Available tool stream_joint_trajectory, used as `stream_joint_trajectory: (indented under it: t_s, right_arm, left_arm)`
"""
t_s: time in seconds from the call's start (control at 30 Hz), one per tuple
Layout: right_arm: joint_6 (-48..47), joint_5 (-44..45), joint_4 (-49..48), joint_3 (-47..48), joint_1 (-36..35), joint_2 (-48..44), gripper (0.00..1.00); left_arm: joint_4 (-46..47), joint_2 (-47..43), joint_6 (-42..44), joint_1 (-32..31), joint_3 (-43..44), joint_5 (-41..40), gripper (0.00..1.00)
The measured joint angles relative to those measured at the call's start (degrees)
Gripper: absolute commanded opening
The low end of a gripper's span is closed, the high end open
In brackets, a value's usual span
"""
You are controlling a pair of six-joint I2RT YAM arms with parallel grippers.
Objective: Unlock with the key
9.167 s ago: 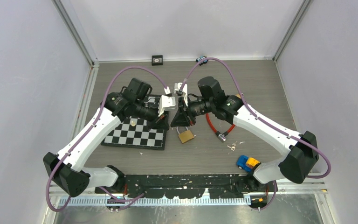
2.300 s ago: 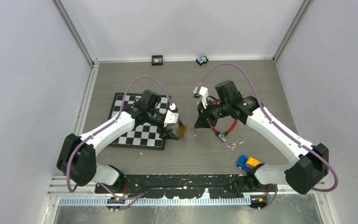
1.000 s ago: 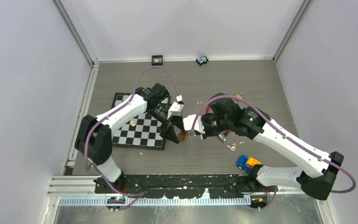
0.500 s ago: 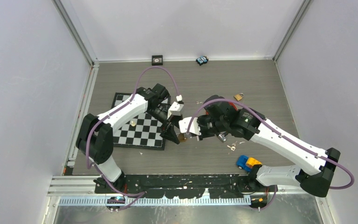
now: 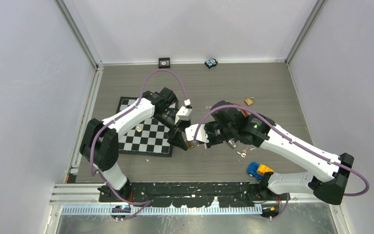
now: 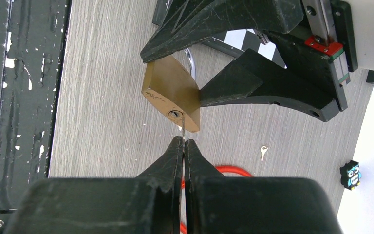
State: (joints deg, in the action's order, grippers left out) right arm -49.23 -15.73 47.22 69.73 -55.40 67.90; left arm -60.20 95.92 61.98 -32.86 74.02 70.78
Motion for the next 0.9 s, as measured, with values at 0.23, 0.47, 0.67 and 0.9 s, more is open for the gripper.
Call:
stream_joint_trajectory:
  t_s: [0.23, 0.47, 0.67, 0.9]
  right_arm:
    - [-0.2, 0.0, 0.0, -0.3, -0.2, 0.0, 0.01]
    - [-0.2, 0.0, 0.1, -0.7, -0.5, -0.2, 0.01]
    - [-0.2, -0.1, 0.1, -0.8, -0.5, -0.2, 0.01]
    - [-0.2, -0.1, 0.1, -0.9, -0.6, -0.2, 0.01]
  left_arm:
    - [-0.1, 0.4, 0.0, 0.0, 0.1, 0.0, 0.00]
    - [-0.3, 0.6, 0.0, 0.0, 0.2, 0.0, 0.00]
    - [-0.8, 0.8, 0.0, 0.0, 0.8, 0.0, 0.00]
    - [-0.9, 1.0, 0.0, 0.0, 0.9, 0.0, 0.00]
